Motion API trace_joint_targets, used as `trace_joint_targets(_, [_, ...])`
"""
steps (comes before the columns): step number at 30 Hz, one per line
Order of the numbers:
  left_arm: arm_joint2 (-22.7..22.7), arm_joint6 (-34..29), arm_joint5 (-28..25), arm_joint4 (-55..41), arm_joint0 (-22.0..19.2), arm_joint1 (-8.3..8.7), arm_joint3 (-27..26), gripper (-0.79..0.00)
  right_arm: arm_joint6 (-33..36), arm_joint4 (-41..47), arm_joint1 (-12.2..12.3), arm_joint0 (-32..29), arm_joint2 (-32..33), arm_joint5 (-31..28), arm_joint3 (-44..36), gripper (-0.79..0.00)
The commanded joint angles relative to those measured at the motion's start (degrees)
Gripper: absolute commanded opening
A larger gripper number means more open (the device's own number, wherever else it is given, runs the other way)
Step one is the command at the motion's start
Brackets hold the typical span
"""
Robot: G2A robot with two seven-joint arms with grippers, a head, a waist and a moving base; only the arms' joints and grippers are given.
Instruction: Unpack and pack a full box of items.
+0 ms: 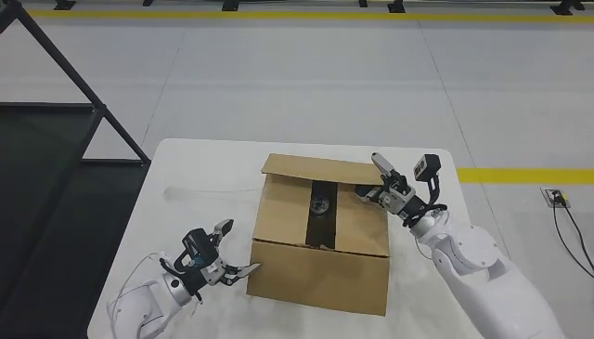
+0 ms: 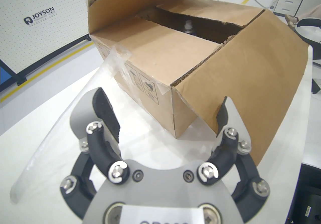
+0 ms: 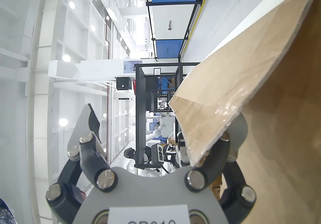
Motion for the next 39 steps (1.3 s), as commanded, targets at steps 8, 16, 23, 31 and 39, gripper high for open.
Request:
trace_joint_targets(8, [0.0,0.0,0.0,0.0,0.0,0.0,0.0,0.0,-2.03,6.0,-2.62,2.15,-2.15,-6.3,1.42,0.0])
trace_joint_targets(16, [0.0,0.0,0.0,0.0,0.0,0.0,0.0,0.0,-10.11,6.79,-5.83,9.44,-4.87,-7.06,9.89,0.0])
trace_joint_targets(23, [0.0,0.0,0.0,0.0,0.0,0.0,0.0,0.0,-21.47,2.16,-9.22,16.98,-8.96,-3.55,18.36,0.0])
trace_joint_targets(31, [0.0,0.0,0.0,0.0,0.0,0.0,0.0,0.0,-21.42,0.61,-12.67,23.67,-12.81,3.62,27.4,0.0])
trace_joint_targets(39, [0.0,0.0,0.0,0.0,0.0,0.0,0.0,0.0,-19.46,-1.92,-15.03,27.5,-14.92,11.3,32.67,0.0])
